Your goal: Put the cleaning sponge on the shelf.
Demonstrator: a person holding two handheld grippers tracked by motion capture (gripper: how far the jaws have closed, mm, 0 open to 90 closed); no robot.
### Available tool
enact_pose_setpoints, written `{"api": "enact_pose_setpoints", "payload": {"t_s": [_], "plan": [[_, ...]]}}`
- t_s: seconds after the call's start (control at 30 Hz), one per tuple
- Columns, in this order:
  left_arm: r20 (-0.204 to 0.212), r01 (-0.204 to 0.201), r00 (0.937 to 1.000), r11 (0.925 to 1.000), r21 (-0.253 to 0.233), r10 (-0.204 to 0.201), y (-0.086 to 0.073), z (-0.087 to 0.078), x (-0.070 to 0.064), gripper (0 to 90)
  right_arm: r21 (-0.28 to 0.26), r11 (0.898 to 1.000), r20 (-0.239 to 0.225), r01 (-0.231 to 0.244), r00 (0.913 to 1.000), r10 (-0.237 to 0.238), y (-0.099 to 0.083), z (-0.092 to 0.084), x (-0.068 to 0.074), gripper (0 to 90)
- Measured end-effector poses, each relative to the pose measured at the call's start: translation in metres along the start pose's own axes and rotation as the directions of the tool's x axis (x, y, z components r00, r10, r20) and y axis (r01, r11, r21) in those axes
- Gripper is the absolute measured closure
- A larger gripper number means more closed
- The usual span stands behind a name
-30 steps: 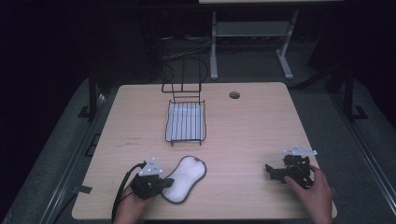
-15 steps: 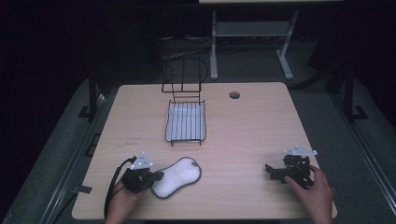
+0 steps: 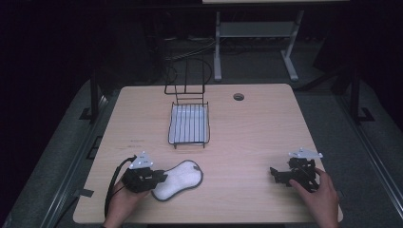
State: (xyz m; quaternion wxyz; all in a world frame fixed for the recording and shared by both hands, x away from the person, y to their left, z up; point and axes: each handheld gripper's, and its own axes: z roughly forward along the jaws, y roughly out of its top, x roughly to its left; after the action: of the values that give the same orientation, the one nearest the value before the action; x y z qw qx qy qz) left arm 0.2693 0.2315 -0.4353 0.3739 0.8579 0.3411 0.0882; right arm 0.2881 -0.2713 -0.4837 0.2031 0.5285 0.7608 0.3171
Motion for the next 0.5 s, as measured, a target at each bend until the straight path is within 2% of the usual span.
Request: {"api": "enact_pose_setpoints", "payload": {"t_s": [0.03, 0.13, 0.17, 0.2, 0.4, 0.5], "plan": [[0.005, 0.002, 1.0000, 1.0000, -0.001, -0.002, 0.002, 0.000, 0.000, 66.0, 0.000, 1.000, 0.000, 0.000, 1.0000, 0.000, 0.000, 0.000, 0.000, 0.2], [0.021, -0.001, 0.9998, 1.0000, -0.010, 0.001, 0.007, 0.001, 0.001, 52.5, 0.000, 1.000, 0.000, 0.000, 1.0000, 0.000, 0.000, 0.000, 0.000, 0.2], [0.029, 0.007, 0.9996, 0.9998, -0.018, -0.006, 0.008, 0.002, 0.001, 52.5, 0.000, 1.000, 0.000, 0.000, 1.0000, 0.000, 0.000, 0.000, 0.000, 0.2], [0.042, -0.002, 0.9991, 0.9999, -0.015, 0.003, 0.011, 0.005, 0.002, 44.1, 0.000, 1.000, 0.000, 0.000, 1.0000, 0.000, 0.000, 0.000, 0.000, 0.2], [0.074, -0.016, 0.9971, 0.9999, 0.005, 0.016, 0.016, 0.018, 0.000, 14.8, 0.000, 1.000, 0.000, 0.000, 1.0000, 0.000, 0.000, 0.000, 0.000, 0.2], [0.079, -0.035, 0.9963, 0.9992, 0.016, 0.034, 0.017, 0.023, -0.001, 12.9, 0.000, 1.000, 0.000, 0.000, 1.0000, 0.000, 0.000, 0.000, 0.000, 0.2]]}}
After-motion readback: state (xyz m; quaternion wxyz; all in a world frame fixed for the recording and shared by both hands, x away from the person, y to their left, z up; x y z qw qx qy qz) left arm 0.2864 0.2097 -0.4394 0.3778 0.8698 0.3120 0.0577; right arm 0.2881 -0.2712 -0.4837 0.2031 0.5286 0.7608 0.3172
